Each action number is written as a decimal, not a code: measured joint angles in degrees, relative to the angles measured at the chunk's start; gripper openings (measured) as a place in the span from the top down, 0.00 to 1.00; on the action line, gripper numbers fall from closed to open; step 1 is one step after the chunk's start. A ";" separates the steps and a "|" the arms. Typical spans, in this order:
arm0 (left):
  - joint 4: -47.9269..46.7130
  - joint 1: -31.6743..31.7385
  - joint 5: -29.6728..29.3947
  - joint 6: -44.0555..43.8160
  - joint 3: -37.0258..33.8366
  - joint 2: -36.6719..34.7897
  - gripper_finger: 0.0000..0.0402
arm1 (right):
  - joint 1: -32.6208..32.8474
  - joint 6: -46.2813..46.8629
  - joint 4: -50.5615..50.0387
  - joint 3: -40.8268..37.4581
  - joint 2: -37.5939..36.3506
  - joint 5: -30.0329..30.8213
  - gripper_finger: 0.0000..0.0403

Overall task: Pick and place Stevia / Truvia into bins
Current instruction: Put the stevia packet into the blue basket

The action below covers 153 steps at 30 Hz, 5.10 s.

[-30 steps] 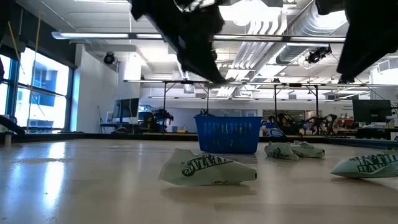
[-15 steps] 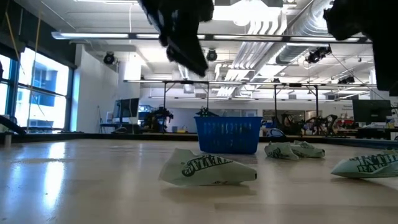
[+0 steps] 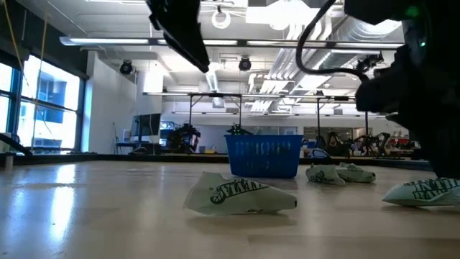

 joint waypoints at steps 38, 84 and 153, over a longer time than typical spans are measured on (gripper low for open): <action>1.57 -11.06 11.12 -11.98 -8.22 -0.50 0.57 | -24.78 -47.74 15.68 9.25 -7.52 13.46 0.61; 27.38 -1.69 5.14 13.90 -7.46 6.89 0.95 | -1.25 -23.84 -31.07 13.65 -16.20 37.99 0.30; -0.32 -5.24 2.93 -9.81 -6.08 -0.06 0.47 | 10.23 -64.48 0.09 13.14 6.23 6.73 0.41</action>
